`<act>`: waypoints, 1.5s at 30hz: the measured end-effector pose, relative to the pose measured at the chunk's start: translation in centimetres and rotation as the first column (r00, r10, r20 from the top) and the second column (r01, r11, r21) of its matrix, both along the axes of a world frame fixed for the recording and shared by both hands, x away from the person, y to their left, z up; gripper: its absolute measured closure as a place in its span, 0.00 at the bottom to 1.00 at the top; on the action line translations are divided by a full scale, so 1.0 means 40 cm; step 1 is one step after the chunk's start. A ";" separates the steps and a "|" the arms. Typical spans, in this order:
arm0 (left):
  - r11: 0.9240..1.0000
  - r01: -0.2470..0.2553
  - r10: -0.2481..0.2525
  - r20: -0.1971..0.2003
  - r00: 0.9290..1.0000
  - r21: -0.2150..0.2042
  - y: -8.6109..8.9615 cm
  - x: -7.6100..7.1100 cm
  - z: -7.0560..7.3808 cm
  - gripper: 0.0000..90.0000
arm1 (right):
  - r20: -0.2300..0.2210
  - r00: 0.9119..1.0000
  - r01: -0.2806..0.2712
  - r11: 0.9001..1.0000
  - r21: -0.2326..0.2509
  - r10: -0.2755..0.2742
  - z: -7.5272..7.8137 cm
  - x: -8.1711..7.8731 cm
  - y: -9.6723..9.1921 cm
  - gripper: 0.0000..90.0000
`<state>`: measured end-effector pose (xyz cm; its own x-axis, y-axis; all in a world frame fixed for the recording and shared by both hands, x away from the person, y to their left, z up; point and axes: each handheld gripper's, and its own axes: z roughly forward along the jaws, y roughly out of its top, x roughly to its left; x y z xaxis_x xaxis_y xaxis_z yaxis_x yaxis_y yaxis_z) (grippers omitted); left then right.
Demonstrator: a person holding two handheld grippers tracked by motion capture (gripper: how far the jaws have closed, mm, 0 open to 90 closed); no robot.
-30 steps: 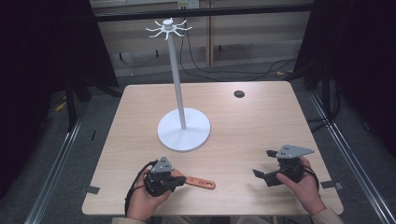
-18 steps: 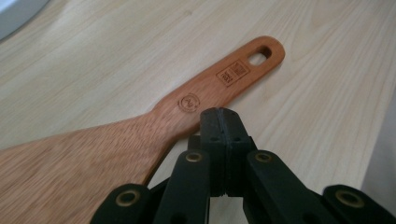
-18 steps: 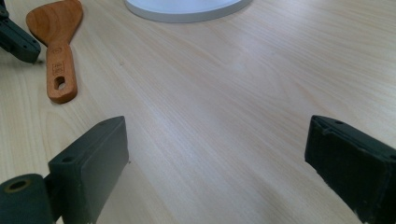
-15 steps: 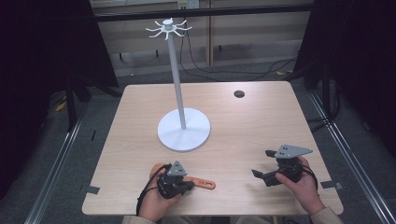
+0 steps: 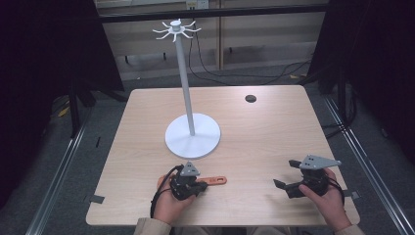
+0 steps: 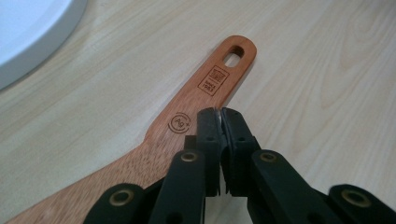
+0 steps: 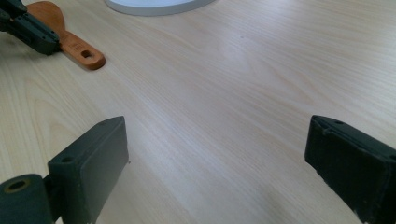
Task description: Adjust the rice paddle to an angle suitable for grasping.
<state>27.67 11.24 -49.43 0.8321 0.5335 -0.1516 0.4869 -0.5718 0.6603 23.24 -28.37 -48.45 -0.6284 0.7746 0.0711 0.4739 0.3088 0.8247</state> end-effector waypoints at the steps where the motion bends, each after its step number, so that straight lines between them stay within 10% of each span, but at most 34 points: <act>1: 1.000 0.000 0.000 0.004 1.000 -0.005 -0.001 0.004 -0.001 0.96 | -0.002 1.000 0.005 1.000 -0.001 -0.005 0.000 -0.003 -0.004 0.06; 26: 0.998 -0.059 0.059 0.033 0.998 0.001 -0.018 0.052 -0.005 0.94 | -0.001 0.998 0.064 0.998 0.001 -0.064 -0.001 -0.043 -0.055 0.06; 45: 0.994 -0.100 0.098 0.068 0.993 0.041 0.023 0.070 0.063 0.64 | 0.001 0.998 0.064 0.998 0.009 -0.064 0.002 -0.040 -0.056 0.06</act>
<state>30.45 12.17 -46.92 0.7822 0.6187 -0.0725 0.4989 -0.5525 0.6678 21.63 -30.61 -48.35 -0.5773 0.8128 0.0775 0.4916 0.2702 0.8278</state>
